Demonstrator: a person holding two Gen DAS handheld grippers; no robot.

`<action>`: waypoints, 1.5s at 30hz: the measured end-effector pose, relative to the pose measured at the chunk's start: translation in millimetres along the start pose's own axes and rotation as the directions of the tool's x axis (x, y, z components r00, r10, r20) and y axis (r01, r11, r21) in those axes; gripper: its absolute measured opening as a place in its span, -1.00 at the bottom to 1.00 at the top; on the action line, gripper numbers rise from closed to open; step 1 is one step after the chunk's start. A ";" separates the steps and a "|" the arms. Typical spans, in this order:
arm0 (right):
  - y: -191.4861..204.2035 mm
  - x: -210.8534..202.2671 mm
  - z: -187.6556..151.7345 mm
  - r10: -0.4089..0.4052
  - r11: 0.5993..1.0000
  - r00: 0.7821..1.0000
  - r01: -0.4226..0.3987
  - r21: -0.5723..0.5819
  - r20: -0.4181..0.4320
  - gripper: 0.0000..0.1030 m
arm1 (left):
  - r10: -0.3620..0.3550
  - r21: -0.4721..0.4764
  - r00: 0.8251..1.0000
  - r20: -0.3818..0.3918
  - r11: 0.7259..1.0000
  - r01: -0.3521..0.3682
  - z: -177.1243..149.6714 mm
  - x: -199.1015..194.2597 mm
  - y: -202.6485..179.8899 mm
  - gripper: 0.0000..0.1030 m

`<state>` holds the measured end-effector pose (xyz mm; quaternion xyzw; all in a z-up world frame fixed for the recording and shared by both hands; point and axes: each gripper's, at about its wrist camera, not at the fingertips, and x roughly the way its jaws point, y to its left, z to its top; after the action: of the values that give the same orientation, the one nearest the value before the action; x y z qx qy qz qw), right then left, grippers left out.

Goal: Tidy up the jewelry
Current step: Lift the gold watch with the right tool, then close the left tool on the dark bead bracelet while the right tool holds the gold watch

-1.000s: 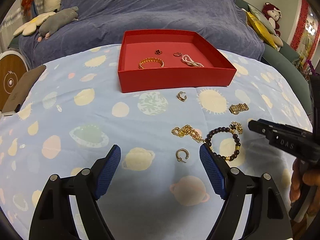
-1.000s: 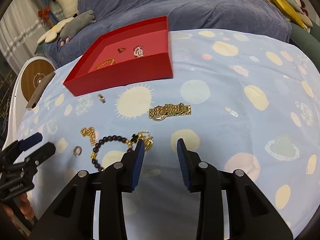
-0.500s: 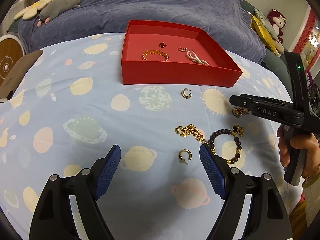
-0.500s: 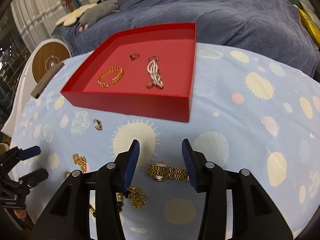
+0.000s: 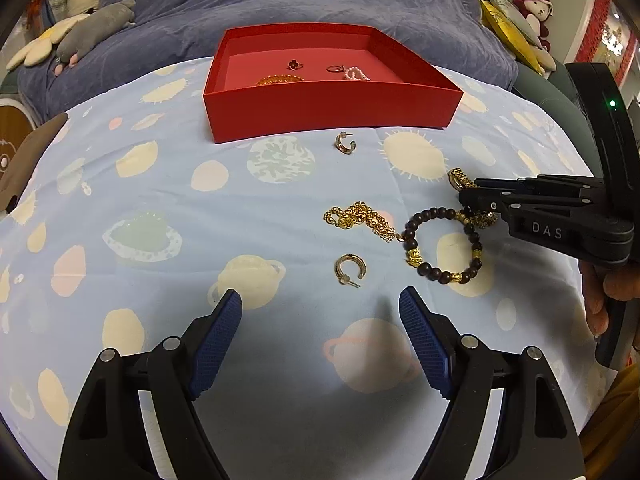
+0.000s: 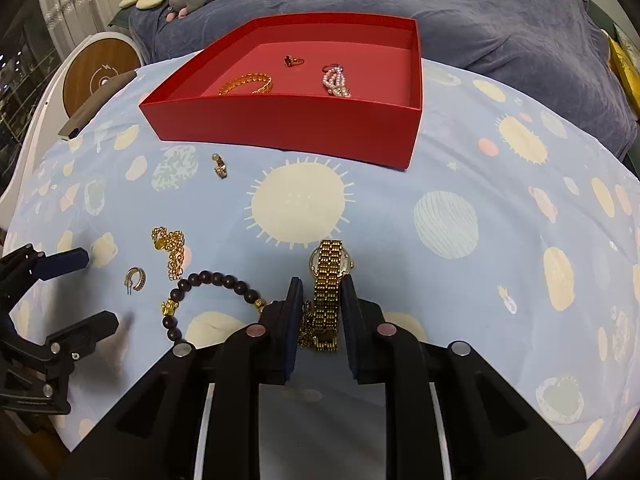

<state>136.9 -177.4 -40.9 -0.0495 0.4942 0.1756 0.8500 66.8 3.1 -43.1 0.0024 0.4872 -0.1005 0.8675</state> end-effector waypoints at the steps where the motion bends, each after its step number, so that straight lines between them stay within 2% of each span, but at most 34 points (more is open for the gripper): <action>1: -0.7 1.3 2.1 0.001 1.000 1.000 -0.001 0.005 0.004 -0.63 | 0.004 -0.001 1.000 0.004 1.000 -0.004 1.0 1.3 -0.6 0.51; 5: 1.9 4.6 6.8 -0.016 1.000 1.000 0.016 -0.010 0.016 -0.64 | 0.005 -0.006 1.000 0.015 1.000 -0.005 6.3 6.4 -2.2 0.47; 8: 3.4 2.2 4.7 -0.026 0.999 1.000 0.027 -0.021 0.014 -0.79 | -0.002 -0.005 1.000 0.006 1.000 0.002 7.4 10.3 -4.0 0.41; 13: -3.5 -7.0 1.3 -0.003 1.000 1.000 0.003 0.021 0.009 -0.79 | -0.007 -0.009 1.000 0.002 1.000 0.007 10.4 13.6 -5.7 0.41; 30: -26.2 -76.2 -13.5 0.065 0.986 0.995 -0.076 0.151 0.081 -0.79 | -0.048 -0.034 0.998 0.030 0.998 0.049 18.5 6.9 -15.7 0.41; 36: -21.0 -76.7 -17.5 0.067 0.988 0.995 -0.077 0.137 0.074 -0.79 | -0.053 -0.095 0.998 0.027 0.994 0.055 31.9 17.2 -10.8 0.32; 45: -36.7 -77.4 -22.6 0.048 0.986 0.996 -0.059 0.158 0.071 -0.79 | -0.087 -0.058 0.996 0.019 0.994 0.088 30.4 16.7 -30.4 0.32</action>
<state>96.2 -236.9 10.7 0.0380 0.4790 0.1598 0.8623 95.6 -32.7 -38.5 -0.0451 0.4823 -0.1241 0.8660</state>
